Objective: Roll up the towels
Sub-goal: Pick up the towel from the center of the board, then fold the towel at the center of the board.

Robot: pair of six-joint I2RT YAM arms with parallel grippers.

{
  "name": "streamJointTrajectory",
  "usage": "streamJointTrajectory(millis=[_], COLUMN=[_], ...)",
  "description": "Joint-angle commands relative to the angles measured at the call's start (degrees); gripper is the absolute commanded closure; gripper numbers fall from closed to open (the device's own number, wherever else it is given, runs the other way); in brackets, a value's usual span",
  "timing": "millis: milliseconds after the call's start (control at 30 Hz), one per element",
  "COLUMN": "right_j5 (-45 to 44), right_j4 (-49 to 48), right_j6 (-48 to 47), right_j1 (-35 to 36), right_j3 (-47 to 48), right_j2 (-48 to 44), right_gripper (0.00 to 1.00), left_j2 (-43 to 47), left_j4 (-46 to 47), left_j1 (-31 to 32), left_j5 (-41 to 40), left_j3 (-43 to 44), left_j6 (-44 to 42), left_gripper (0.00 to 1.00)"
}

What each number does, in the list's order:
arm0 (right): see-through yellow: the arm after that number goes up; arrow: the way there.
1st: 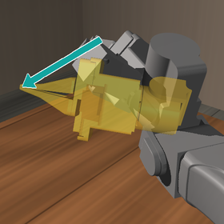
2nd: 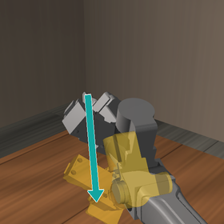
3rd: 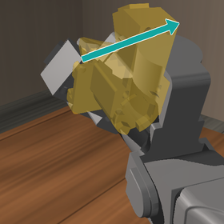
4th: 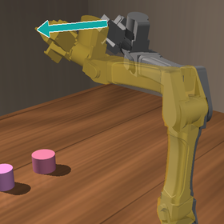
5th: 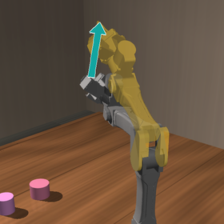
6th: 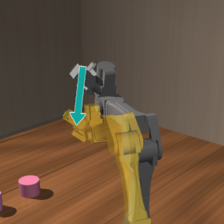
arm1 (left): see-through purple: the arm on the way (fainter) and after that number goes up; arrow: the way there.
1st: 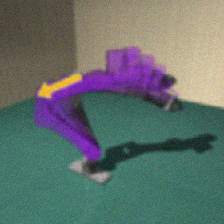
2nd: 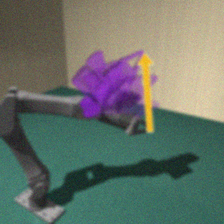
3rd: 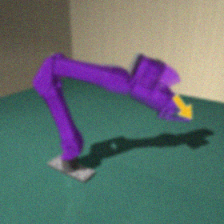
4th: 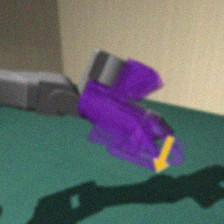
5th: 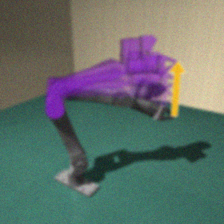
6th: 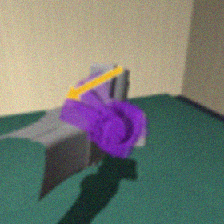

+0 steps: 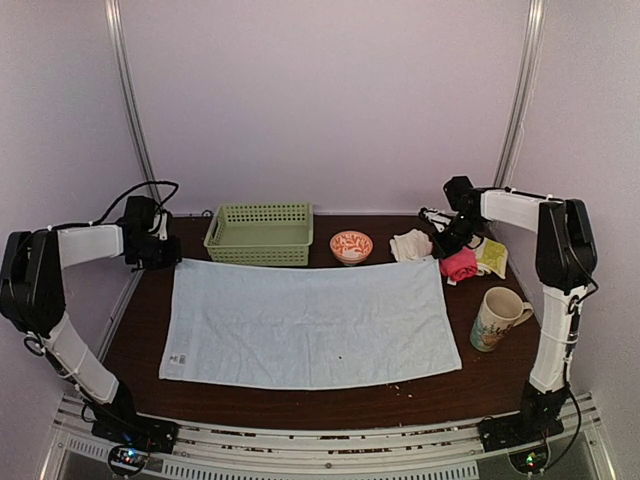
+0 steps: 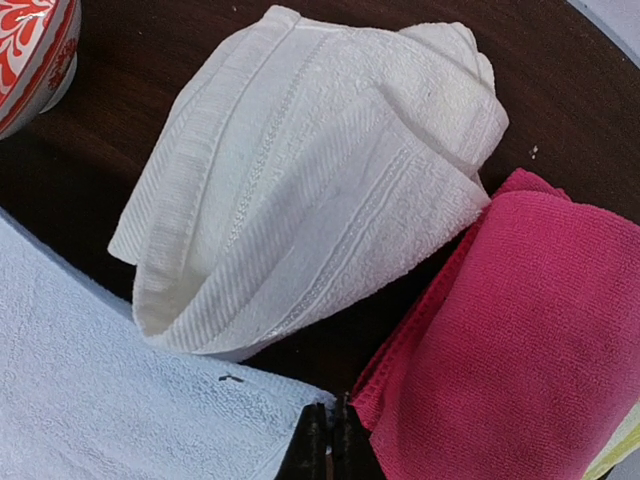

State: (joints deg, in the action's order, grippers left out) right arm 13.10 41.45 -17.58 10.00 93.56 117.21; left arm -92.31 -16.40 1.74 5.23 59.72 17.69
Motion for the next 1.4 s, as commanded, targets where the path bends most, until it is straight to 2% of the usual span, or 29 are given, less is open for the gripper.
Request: streamJointTrajectory(millis=[0, 300, 700, 833, 1133, 1367], right_j5=[1.1, 2.8, 6.1, 5.4, 6.7, 6.9], right_j4=[-0.8, -2.9, -5.5, -5.9, -5.0, -5.9], right_j6=[0.2, 0.4, -1.1, -1.7, -1.5, -2.7], right_j1=[-0.6, -2.0, -2.6, -3.8, -3.9, -3.9], right_j3=[-0.1, -7.1, -15.8, -13.5, -4.3, -8.4], right_j2=[-3.6, -10.4, -18.5, -18.3, -10.9, -11.7], right_gripper=[1.0, 1.0, 1.0, 1.0, 1.0, 1.0], left_j2=[2.1, 7.5, 12.2, 12.4, 8.8, 10.5], left_j4=[1.6, -3.1, -10.8, -11.5, -8.4, -10.0], left_j1=[0.3, 0.3, -0.8, -1.9, -2.8, -2.8], left_j5=[1.4, -2.0, -1.4, -2.2, -1.4, -1.2], left_j3=[-1.2, -3.5, -2.1, -0.1, 4.5, 2.8], left_j6=[0.3, 1.3, 2.8, 2.1, 2.6, 2.2], left_gripper=[1.0, 1.0, 1.0, 1.0, 1.0, 1.0])
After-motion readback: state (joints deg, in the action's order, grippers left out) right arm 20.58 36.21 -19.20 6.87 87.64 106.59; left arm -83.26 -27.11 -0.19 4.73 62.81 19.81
